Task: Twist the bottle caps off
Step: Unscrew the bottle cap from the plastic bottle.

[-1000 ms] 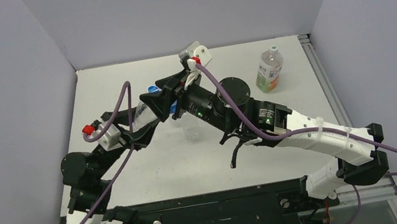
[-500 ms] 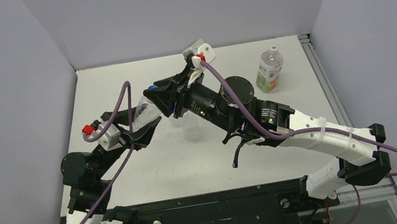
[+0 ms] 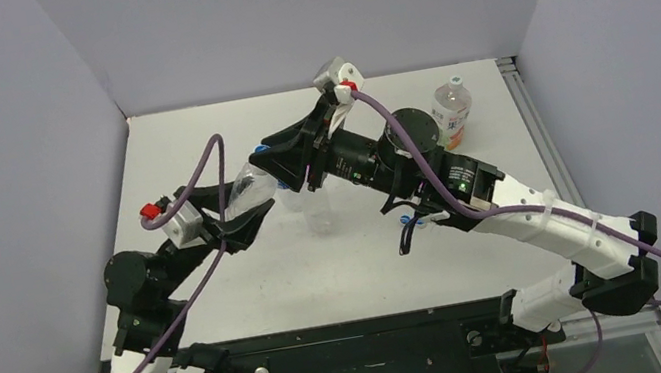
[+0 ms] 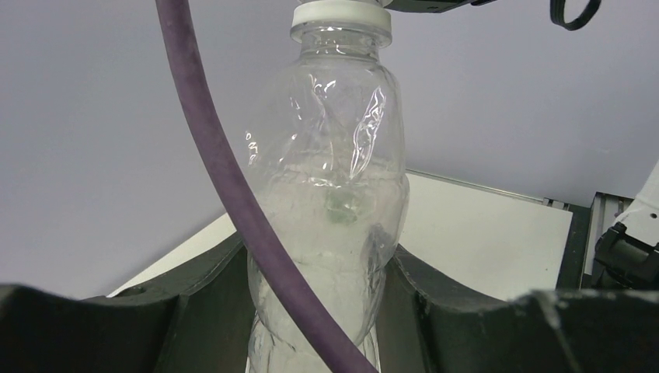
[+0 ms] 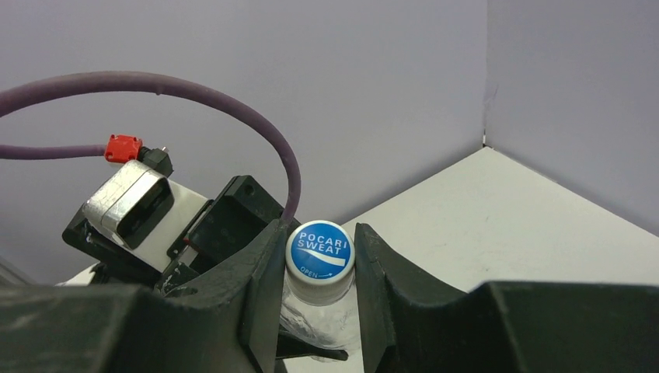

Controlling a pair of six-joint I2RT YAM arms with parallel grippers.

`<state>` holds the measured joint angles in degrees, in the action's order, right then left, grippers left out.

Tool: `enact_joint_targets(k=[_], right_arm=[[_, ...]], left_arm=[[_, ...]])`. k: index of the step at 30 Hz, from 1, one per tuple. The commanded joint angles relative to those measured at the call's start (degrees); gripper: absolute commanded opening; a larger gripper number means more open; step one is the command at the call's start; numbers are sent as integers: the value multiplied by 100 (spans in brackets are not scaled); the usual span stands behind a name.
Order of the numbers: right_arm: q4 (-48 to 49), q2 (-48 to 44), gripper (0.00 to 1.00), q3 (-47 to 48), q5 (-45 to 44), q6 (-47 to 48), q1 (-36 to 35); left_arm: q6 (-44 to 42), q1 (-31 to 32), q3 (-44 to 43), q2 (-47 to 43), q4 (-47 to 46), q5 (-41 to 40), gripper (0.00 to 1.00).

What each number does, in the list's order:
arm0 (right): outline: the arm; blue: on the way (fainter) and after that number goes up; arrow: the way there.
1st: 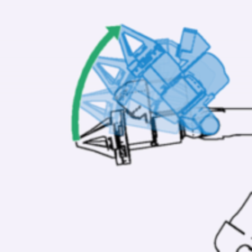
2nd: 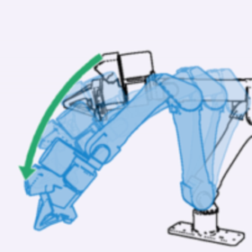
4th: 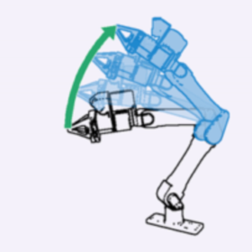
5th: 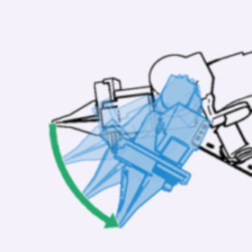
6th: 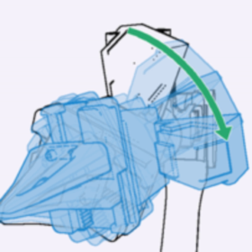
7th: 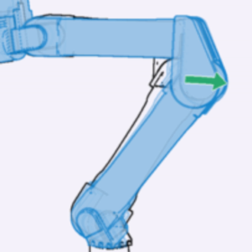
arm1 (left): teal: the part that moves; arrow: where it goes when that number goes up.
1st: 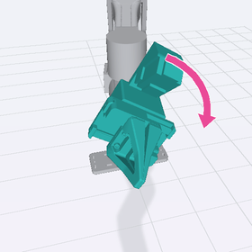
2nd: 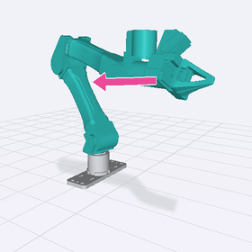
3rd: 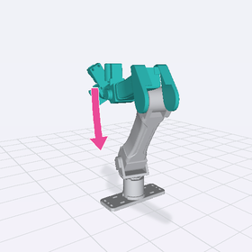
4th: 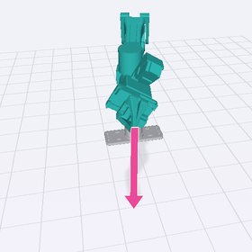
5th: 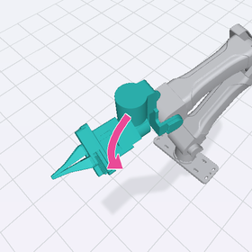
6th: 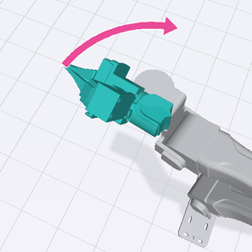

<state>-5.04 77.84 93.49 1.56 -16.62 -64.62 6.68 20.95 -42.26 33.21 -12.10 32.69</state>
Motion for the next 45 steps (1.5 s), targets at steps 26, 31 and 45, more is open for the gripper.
enact_joint_targets(k=[26,31,45], right_arm=[[2454,-1268,0,-1138,3742,233,561],[2328,-1224,0,-1125,3697,349,558],[1884,-1676,0,-824,2789,770,708]], left_arm=[[2978,-47,-601,300,-761,1946,0],[3075,-47,-673,366,-802,1972,0],[2871,-43,-613,372,-721,1991,0]])
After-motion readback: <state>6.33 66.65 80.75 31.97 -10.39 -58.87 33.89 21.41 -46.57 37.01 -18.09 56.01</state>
